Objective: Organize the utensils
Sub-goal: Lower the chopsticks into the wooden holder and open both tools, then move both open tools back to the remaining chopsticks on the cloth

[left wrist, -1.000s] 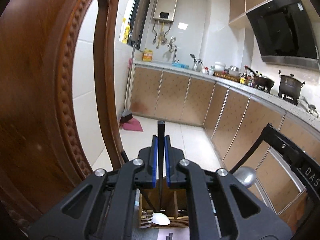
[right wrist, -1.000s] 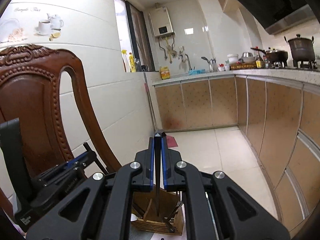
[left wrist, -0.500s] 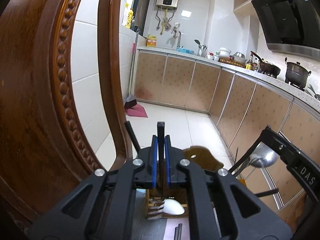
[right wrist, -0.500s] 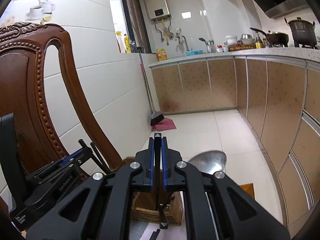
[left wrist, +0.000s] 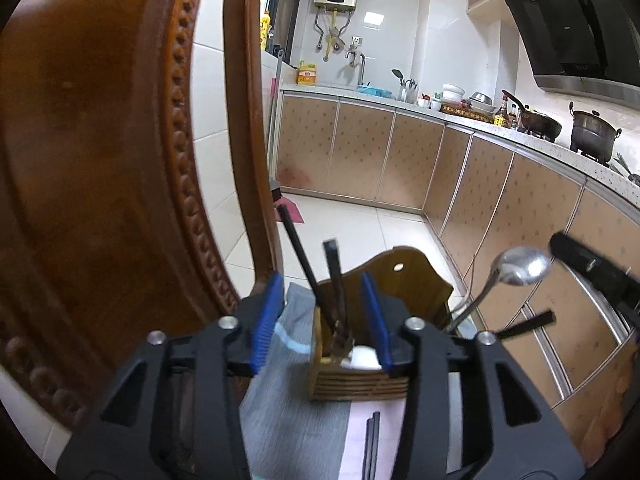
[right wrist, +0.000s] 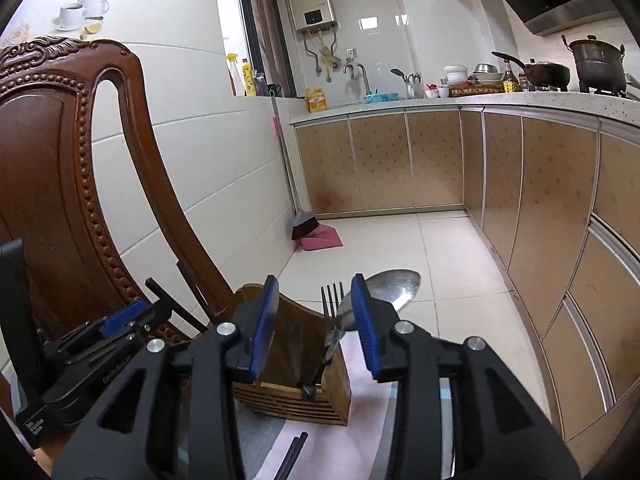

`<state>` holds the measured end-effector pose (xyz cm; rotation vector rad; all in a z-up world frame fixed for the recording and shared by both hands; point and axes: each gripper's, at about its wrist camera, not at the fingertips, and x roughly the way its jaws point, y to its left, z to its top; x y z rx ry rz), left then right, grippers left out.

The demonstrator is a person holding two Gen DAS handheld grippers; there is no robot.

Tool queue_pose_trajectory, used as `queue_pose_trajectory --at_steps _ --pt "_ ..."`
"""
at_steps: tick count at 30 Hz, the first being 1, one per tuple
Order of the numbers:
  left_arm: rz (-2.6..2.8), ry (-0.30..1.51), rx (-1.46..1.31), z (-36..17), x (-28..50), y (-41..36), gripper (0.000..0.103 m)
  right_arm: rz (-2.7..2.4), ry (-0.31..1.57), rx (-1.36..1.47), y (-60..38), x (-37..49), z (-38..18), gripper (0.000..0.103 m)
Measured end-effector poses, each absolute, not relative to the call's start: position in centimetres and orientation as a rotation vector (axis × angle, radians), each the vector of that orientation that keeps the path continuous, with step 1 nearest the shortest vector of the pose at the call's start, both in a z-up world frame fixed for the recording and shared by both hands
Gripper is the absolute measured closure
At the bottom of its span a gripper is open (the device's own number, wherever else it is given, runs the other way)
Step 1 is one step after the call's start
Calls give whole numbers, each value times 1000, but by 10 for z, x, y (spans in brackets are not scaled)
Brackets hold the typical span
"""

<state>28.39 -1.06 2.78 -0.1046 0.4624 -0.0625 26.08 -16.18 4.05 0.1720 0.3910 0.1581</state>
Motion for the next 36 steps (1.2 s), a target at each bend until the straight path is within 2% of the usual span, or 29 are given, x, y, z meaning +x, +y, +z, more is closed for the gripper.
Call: queue_pose_trajectory --at_steps 6,10,15,18,20,27,36 --pt "-90 475 -46 21 239 -18 58 208 358 165 -171 205 57 65" --pt "-118 545 -36 0 202 -23 52 303 415 167 -171 160 43 65" --pt "-106 736 -73 -57 176 -14 51 307 654 104 -147 166 -37 65" --pt "-103 844 -118 -84 166 -2 51 319 957 136 -131 202 -105 65" --pt "-99 882 -104 -94 162 1 50 261 1026 111 -123 217 -130 65" --pt "-105 889 -94 -98 153 4 45 122 916 288 -123 263 -147 65" --pt "-126 907 -73 -102 148 5 41 -13 926 337 -110 317 -168 65"
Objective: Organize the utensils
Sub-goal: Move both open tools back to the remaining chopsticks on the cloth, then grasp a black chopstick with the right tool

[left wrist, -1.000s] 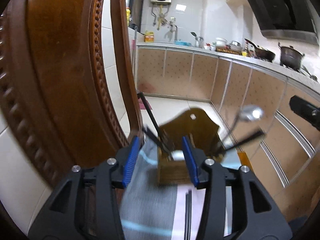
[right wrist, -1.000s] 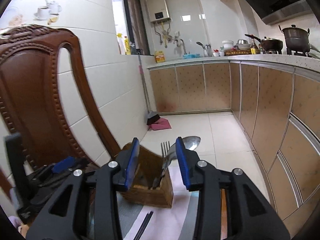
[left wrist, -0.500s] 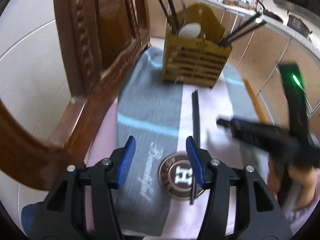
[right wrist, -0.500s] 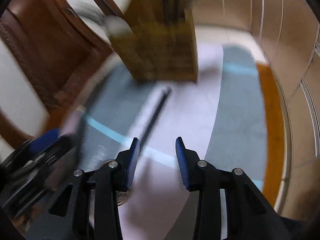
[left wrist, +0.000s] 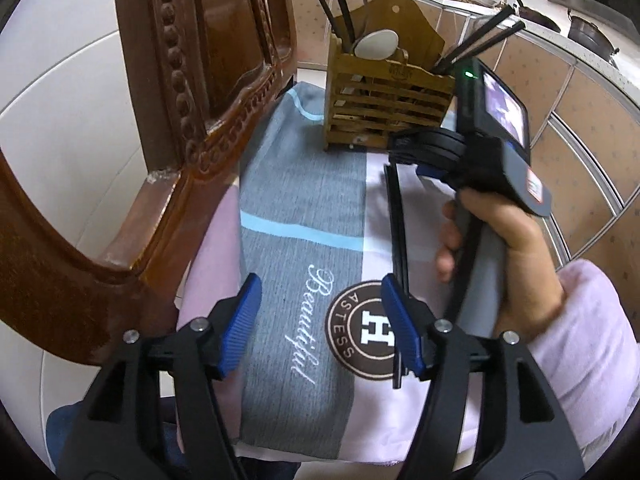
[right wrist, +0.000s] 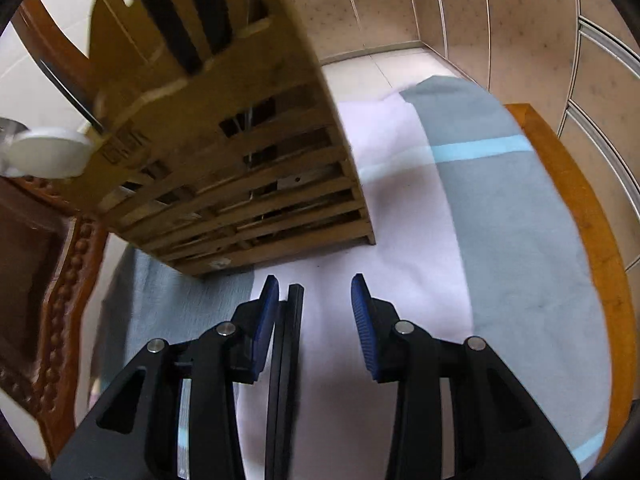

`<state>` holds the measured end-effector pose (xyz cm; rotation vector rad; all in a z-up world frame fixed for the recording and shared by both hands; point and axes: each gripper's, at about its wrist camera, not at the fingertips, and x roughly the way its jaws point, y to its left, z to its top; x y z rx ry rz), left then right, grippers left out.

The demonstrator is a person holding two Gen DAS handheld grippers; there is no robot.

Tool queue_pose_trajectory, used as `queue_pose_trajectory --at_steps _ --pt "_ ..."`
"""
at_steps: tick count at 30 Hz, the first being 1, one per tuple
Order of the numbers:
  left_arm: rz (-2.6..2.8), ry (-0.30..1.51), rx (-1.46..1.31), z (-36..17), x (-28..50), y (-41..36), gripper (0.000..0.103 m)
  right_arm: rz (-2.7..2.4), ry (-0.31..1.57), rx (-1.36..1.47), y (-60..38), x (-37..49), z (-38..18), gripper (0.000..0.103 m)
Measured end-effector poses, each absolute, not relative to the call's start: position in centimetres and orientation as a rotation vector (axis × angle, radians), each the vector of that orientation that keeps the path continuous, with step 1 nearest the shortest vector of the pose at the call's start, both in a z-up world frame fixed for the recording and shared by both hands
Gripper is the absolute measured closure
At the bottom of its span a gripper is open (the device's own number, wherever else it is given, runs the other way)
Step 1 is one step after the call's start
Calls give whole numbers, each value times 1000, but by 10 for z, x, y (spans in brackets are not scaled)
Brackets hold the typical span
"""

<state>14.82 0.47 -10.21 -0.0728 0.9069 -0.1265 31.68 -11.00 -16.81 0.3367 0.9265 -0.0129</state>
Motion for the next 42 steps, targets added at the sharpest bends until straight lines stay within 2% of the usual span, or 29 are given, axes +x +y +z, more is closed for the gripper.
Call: queue_pose_trajectory --at_steps 15,18,22,27,30,33,42 --pt "-137 944 -69 -113 146 3 38 -88 1016 -30 -88 308 -163 66" --pt "-144 954 -60 -116 148 1 38 -101 1045 -41 -106 294 -156 66" --pt "-143 979 -50 -120 157 -6 38 0 1090 135 -131 294 -146 66" --pt "-144 994 -35 -121 156 -12 38 26 1116 86 -97 306 -147 66" --pt "-148 1001 -21 -121 156 -12 37 -4 1170 40 -76 305 -165 71" --pt "-158 1015 -12 -122 159 -12 37 -47 1134 -20 -74 307 -159 88" --pt "-192 1041 32 -125 185 -37 37 11 1159 27 -130 291 -153 96"
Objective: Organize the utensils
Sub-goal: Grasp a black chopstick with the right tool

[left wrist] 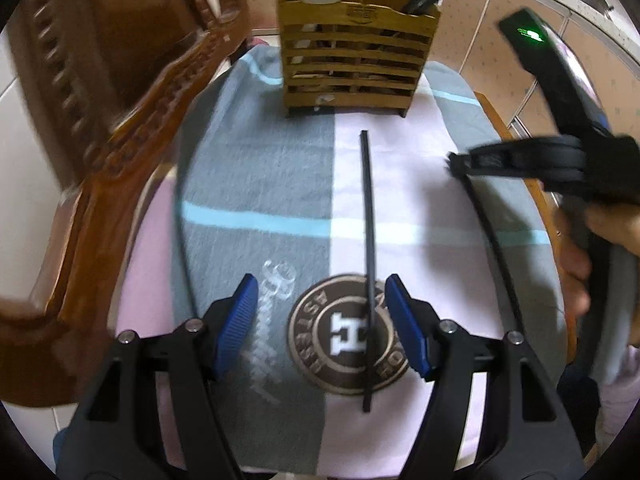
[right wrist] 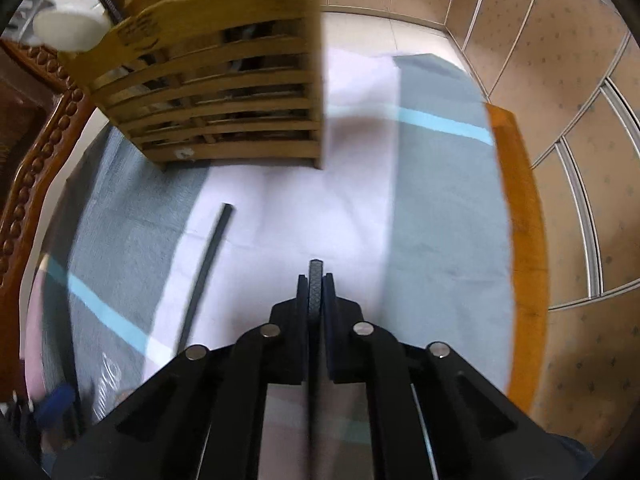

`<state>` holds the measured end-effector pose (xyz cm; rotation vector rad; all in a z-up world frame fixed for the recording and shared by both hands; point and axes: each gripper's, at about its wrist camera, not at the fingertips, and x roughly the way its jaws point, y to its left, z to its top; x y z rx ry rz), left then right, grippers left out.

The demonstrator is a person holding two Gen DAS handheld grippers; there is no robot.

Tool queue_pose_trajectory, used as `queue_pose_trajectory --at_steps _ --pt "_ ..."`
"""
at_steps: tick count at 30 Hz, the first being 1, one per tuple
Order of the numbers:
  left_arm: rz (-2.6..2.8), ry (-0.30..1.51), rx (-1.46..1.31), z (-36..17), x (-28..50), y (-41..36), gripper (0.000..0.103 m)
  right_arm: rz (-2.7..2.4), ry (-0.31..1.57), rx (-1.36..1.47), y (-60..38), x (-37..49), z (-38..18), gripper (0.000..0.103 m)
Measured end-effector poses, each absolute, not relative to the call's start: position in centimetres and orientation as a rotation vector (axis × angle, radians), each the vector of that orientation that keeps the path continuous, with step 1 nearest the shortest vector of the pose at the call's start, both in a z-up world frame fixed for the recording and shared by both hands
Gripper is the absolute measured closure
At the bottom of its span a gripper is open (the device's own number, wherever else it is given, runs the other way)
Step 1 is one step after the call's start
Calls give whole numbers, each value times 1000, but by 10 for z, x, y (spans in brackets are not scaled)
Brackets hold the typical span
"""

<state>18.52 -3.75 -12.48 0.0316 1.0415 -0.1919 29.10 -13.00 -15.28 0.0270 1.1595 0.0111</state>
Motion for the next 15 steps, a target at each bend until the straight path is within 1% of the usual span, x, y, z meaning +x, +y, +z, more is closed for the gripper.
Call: queue_pose_trajectory --at_steps 8,13,15 --pt "-197 1042 61 -126 205 -65 35 40 1177 92 -173 273 -149 96" --pt "-177 1072 75 -136 220 -71 33 91 1194 115 -183 274 -159 96" --pt "-166 1099 72 -144 225 -70 33 115 1202 145 -187 281 -164 94"
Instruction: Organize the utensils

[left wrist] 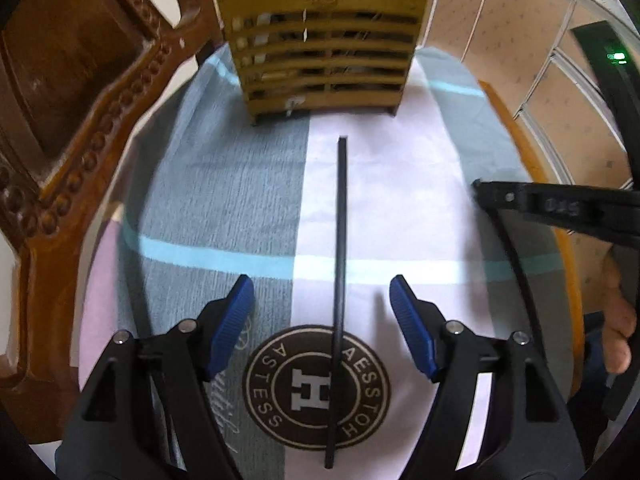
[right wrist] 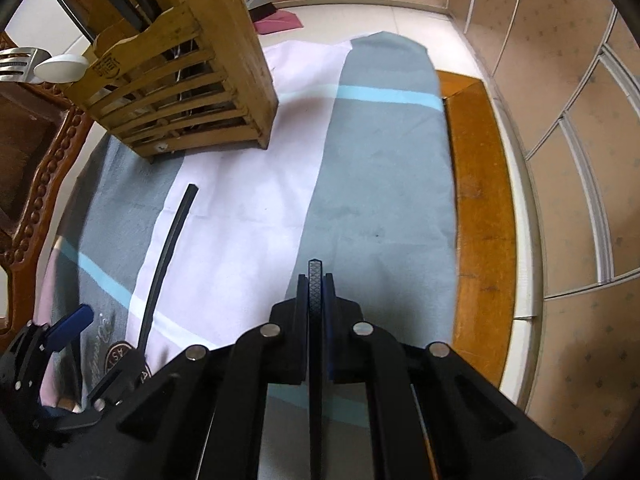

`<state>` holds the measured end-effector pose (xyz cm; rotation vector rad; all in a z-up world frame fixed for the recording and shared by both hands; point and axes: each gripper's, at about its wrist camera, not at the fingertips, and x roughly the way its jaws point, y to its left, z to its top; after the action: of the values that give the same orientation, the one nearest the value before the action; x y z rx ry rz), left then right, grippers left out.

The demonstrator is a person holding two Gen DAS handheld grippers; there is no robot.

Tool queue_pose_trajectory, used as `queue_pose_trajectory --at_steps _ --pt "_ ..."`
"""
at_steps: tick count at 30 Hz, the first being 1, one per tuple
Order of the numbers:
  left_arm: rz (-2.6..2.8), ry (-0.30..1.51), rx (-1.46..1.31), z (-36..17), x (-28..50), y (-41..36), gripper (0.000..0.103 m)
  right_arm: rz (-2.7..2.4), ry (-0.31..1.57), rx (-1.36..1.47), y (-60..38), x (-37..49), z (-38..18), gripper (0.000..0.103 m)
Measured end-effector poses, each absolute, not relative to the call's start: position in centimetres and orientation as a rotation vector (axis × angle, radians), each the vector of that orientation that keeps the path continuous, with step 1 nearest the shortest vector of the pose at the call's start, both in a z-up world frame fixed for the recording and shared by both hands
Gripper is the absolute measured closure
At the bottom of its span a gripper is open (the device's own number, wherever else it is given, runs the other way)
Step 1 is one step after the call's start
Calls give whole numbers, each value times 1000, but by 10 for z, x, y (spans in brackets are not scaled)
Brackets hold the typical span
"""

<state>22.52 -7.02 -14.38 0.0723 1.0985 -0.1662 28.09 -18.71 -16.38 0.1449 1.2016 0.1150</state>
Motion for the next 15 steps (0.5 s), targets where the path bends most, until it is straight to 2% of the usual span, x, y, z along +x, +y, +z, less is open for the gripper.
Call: queue_pose_trajectory --at_steps 1,2,3,6,8,11,15 --pt "-163 1115 70 -148 226 -70 36 123 1204 162 -190 281 -166 92" --pt "-164 1136 70 -153 226 -70 49 133 1199 182 -191 278 -165 88" --pt "-162 1151 70 -157 226 -70 58 140 1194 196 -189 269 -161 82" --pt "-175 1151 52 -159 222 -68 72 153 1181 227 -193 264 -157 81" --pt "-180 1160 44 -158 219 -67 87 167 1167 242 -197 263 -155 80" --pt "-184 1179 39 -156 208 -65 93 176 1162 272 -203 259 -153 71" --pt "-203 1211 46 -156 182 -59 94 172 1161 264 -208 254 -148 70"
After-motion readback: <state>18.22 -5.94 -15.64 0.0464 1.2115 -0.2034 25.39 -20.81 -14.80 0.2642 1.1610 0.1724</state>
